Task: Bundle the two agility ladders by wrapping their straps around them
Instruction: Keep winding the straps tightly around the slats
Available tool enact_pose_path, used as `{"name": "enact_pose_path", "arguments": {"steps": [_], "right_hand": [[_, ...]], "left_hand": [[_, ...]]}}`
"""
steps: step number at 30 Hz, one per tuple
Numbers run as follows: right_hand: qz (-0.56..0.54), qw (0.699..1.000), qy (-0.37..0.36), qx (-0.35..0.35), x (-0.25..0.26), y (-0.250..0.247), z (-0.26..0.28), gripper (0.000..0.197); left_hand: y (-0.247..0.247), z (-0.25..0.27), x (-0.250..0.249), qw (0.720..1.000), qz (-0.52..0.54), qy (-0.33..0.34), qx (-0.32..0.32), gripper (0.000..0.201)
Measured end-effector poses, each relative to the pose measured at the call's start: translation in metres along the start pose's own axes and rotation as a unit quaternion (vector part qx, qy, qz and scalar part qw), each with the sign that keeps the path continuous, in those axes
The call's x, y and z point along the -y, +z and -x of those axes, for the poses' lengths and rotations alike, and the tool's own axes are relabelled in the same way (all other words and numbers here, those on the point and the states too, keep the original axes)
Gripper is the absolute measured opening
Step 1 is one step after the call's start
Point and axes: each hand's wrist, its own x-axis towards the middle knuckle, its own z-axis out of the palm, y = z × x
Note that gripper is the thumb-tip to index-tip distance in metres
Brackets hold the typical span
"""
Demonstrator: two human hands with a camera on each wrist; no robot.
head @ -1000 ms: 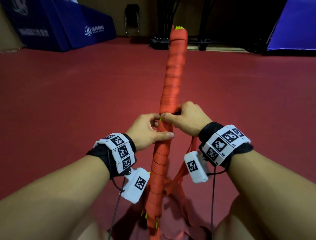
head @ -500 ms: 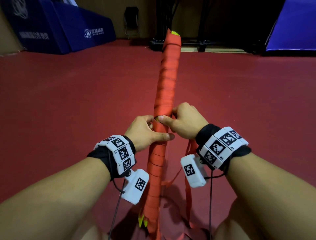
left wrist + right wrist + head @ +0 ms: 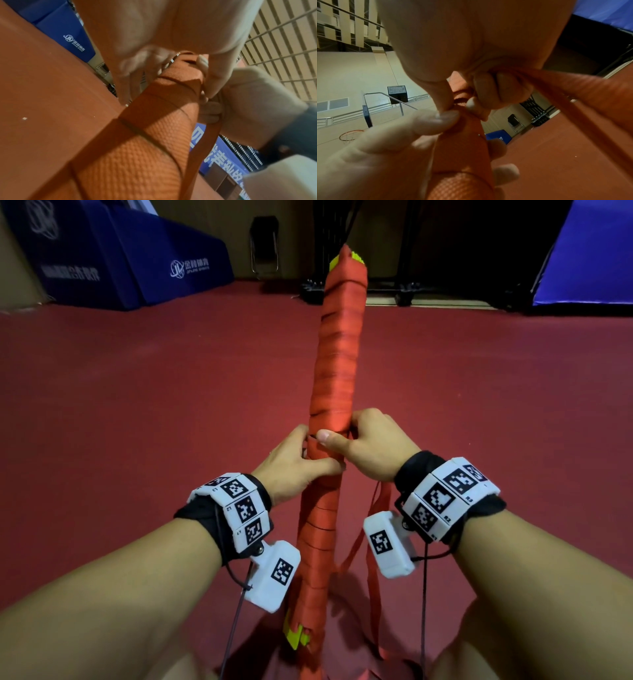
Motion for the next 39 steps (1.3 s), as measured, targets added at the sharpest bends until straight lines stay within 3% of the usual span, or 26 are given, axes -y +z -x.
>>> {"name": "enact_pose_path", "arguments": {"steps": [3, 8, 14, 19, 25, 28, 33, 39], "right_hand": [[0.012, 1.0, 0.008, -0.009, -0.002, -0.001, 0.0, 0.047], [0.024, 1.0, 0.017, 0.003, -0.007, 0.003, 0.0, 0.041], [0.045, 0.995, 0.08, -0.044, -0.01, 0.013, -0.008, 0.049], [0.05, 0.991, 0.102, -0.069, -0.012, 0.009, -0.008, 0.054], [0.017, 0.99, 0.109, -0.084, -0.013, 0.008, -0.006, 0.043], [-0.008, 0.993, 0.097, -0.073, -0.008, 0.008, -0.004, 0.042], [-0.003, 0.992, 0.105, -0.073, -0.005, 0.014, -0.004, 0.071], [-0.034, 0.994, 0.08, -0.062, 0.003, 0.008, 0.001, 0.056]], "left_hand": [[0.0, -0.002, 0.004, 0.999, 0.036, -0.018, 0.011, 0.069], [-0.003, -0.002, 0.009, 1.0, 0.02, 0.017, 0.01, 0.049], [-0.002, -0.006, 0.015, 0.998, 0.008, 0.028, -0.059, 0.069], [-0.004, -0.005, 0.009, 0.998, 0.007, 0.02, -0.054, 0.038], [-0.003, -0.006, 0.012, 0.998, 0.03, 0.023, -0.043, 0.025], [-0.003, -0.006, 0.013, 0.998, 0.032, 0.032, -0.052, 0.032], [-0.005, -0.005, 0.014, 0.997, 0.002, 0.052, -0.063, 0.034], [-0.003, -0.004, 0.007, 0.998, 0.053, 0.044, -0.013, 0.064]]}}
